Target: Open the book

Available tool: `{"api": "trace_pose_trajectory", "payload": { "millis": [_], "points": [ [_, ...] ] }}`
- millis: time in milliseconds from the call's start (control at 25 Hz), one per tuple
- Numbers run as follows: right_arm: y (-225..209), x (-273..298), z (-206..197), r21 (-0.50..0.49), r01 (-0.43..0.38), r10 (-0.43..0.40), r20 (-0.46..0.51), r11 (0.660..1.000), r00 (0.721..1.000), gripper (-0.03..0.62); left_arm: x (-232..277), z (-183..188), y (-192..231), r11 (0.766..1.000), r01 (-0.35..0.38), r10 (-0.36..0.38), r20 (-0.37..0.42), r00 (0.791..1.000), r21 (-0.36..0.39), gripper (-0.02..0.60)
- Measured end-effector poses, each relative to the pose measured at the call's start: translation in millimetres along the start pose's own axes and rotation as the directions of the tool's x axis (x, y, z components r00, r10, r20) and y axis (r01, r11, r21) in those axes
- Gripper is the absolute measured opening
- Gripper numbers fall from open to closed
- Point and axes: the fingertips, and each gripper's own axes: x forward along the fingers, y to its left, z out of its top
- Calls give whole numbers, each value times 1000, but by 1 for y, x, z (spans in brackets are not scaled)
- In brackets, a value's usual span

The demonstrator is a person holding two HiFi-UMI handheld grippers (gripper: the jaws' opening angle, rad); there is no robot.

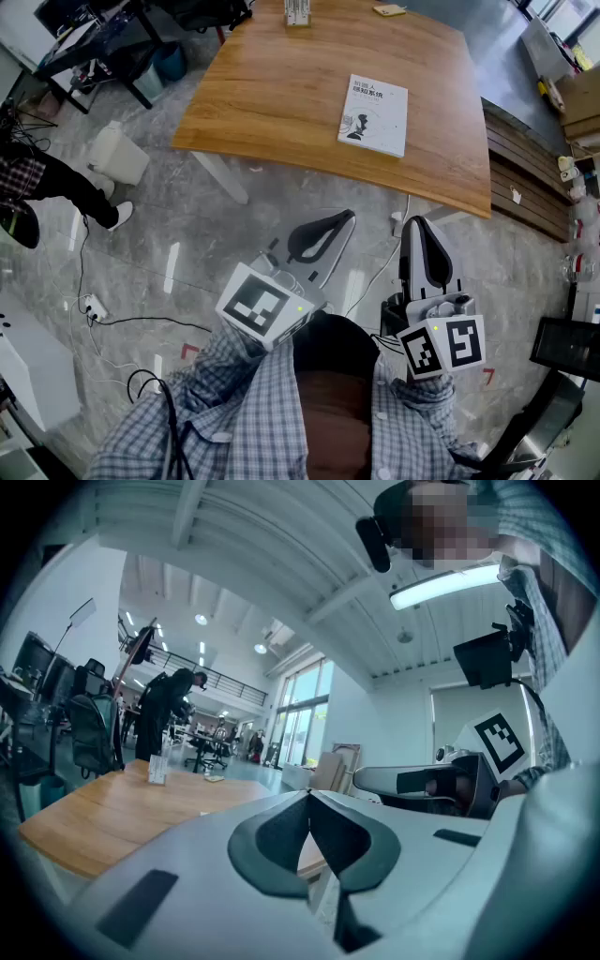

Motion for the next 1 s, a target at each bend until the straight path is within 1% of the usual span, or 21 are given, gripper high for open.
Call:
{"api": "trace_pose_trajectory", "payload": {
  "millis": [200, 400, 600, 1000],
  "points": [
    [1, 0, -1, -3, -3, 3, -2, 1000, 1000, 26, -1, 1, 0, 1000, 7, -7, 16, 1000, 9, 8],
    [0, 3, -3, 2, -1, 1, -3, 1000, 1000, 26, 1, -3, 1, 1000, 6, -6, 0, 1000, 7, 8],
    [1, 5, -2, 2, -4, 4, -8, 1000, 1000, 26, 1, 2, 3, 1000, 8, -9, 22, 1000, 6, 8],
    [0, 4, -4, 12, 16, -16, -4, 1000, 1000, 26, 0, 0, 3, 1000, 19, -19, 24, 1000, 8, 8]
  ]
}}
